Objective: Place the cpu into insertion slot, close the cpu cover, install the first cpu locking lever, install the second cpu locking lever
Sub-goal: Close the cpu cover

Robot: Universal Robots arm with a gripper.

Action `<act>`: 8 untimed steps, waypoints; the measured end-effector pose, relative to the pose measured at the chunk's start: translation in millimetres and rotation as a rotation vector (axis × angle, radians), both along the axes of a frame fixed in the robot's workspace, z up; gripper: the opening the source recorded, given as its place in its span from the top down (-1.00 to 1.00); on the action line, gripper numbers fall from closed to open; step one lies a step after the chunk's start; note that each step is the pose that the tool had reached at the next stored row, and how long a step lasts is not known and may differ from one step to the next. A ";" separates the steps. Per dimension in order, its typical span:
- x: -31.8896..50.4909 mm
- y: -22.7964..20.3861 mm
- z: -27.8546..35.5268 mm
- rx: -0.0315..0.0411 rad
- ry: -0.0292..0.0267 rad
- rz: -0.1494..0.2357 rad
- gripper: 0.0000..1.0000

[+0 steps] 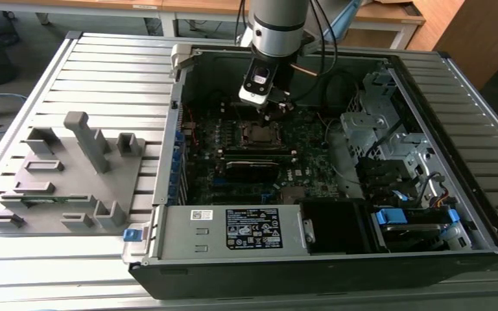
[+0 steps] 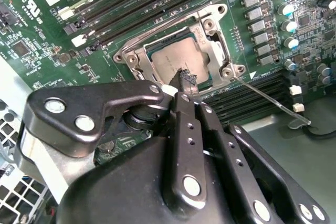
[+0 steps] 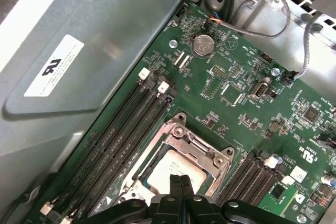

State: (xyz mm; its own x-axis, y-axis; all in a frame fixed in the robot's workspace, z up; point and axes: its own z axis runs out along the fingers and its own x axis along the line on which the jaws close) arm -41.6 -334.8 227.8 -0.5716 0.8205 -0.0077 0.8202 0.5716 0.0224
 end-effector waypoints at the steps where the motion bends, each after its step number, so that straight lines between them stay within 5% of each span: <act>1: 0.0 0.0 0.0 0.0000 0.0000 0.006 0.80; 8: 0.0 0.0 0.0 0.0000 0.0000 0.055 0.80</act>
